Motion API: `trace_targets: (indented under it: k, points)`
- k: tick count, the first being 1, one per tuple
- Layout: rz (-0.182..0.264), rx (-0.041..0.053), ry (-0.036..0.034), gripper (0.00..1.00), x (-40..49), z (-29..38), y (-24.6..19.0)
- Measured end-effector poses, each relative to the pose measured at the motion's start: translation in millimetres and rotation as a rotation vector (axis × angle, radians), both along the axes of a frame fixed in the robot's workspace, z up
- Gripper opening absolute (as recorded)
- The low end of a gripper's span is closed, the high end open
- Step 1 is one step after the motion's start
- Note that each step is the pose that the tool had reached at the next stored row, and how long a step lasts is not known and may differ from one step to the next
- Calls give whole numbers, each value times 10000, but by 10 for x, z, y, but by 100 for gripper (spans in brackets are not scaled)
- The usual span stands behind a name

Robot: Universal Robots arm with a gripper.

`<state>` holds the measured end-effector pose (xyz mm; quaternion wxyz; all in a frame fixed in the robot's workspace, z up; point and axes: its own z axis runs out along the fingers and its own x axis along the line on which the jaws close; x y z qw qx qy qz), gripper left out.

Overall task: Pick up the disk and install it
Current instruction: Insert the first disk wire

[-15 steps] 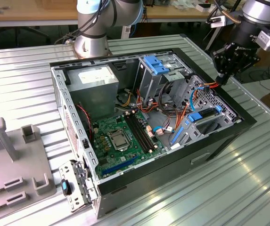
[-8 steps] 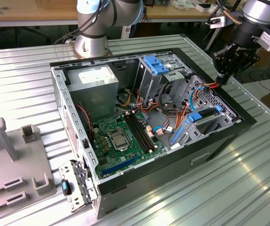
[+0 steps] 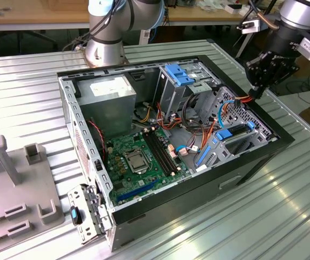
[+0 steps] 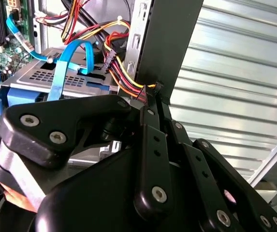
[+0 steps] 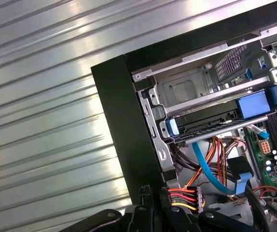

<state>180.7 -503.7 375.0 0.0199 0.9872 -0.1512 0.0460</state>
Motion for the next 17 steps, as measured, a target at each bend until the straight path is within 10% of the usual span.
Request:
trace_targets:
  k: [11,17]
  points:
    - [179,0,-18,16,-114,0,-254]
    - [-422,0,-18,16,-187,-3,-293]
